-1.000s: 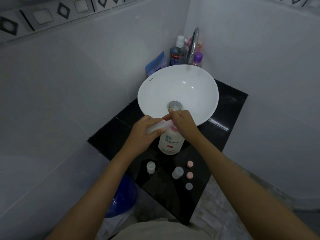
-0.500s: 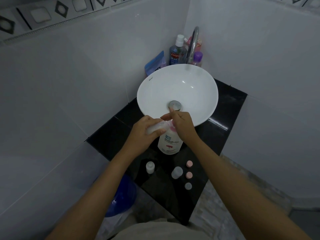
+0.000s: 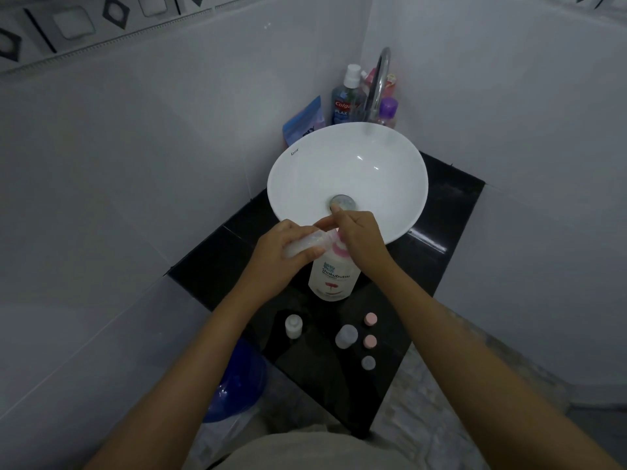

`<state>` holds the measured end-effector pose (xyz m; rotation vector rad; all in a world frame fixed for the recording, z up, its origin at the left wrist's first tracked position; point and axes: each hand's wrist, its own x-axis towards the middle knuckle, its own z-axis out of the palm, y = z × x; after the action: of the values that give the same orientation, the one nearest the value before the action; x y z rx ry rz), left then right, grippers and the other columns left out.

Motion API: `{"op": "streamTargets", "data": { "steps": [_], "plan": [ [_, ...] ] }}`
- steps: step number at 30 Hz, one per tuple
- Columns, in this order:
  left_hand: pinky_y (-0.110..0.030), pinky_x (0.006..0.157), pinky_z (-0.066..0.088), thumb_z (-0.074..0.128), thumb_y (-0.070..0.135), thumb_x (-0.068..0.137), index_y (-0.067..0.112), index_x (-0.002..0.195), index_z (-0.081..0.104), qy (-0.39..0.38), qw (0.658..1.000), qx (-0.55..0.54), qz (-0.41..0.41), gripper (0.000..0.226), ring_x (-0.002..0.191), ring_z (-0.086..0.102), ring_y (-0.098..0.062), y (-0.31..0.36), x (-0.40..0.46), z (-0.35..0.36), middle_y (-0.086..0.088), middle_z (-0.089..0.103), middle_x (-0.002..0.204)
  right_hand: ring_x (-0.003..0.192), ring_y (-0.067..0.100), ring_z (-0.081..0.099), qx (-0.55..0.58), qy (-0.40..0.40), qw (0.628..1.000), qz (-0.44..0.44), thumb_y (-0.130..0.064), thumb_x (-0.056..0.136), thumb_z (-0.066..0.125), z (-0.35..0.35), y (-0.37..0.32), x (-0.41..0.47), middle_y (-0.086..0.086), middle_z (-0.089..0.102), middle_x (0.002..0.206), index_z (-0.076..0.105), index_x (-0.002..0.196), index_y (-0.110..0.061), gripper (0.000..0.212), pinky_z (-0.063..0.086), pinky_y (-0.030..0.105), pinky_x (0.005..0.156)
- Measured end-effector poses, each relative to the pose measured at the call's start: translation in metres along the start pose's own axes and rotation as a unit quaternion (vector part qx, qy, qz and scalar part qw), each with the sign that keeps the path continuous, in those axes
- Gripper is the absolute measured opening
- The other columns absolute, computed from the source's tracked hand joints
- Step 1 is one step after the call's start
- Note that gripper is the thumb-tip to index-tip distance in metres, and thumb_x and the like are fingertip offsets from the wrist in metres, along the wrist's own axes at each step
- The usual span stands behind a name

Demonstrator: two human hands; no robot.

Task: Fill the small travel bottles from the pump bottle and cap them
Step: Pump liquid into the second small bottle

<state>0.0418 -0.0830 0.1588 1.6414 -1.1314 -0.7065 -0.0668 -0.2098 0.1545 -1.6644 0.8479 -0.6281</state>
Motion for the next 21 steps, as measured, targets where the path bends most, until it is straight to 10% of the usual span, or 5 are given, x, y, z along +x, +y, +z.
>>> {"op": "streamTargets", "data": {
  "steps": [5, 11, 21],
  "plan": [
    [-0.01, 0.077, 0.041, 0.068, 0.029, 0.083, 0.026, 0.115, 0.064, -0.007, 1.0, 0.016, -0.008, 0.033, 0.097, 0.055, 0.005, -0.005, -0.002, 0.002, 0.003, 0.06, 0.109, 0.086, 0.036, 0.066, -0.022, -0.004, 1.0, 0.015, -0.025, 0.098, 0.042, 0.003, 0.008, -0.001, 0.017, 0.072, 0.082, 0.075, 0.078, -0.008, 0.042, 0.052, 0.042, 0.08],
    [-0.015, 0.078, 0.046, 0.078, 0.037, 0.07, 0.027, 0.112, 0.065, 0.002, 0.997, 0.075, 0.024, 0.045, 0.096, 0.057, -0.001, -0.004, -0.002, -0.006, 0.009, 0.064, 0.105, 0.066, 0.0, 0.063, -0.038, -0.018, 0.999, 0.01, -0.022, 0.097, 0.045, -0.003, -0.002, 0.003, -0.009, 0.071, 0.064, 0.075, 0.071, -0.016, 0.04, 0.047, 0.022, 0.072],
    [-0.007, 0.072, 0.043, 0.074, 0.033, 0.077, 0.028, 0.113, 0.061, 0.006, 0.996, 0.09, 0.024, 0.039, 0.095, 0.057, 0.011, -0.008, -0.003, 0.009, 0.016, 0.065, 0.103, 0.075, 0.014, 0.063, -0.031, -0.015, 0.999, -0.007, -0.017, 0.098, 0.042, -0.003, -0.009, -0.001, 0.021, 0.072, 0.089, 0.072, 0.091, 0.003, 0.037, 0.048, 0.029, 0.086]
  ]
}}
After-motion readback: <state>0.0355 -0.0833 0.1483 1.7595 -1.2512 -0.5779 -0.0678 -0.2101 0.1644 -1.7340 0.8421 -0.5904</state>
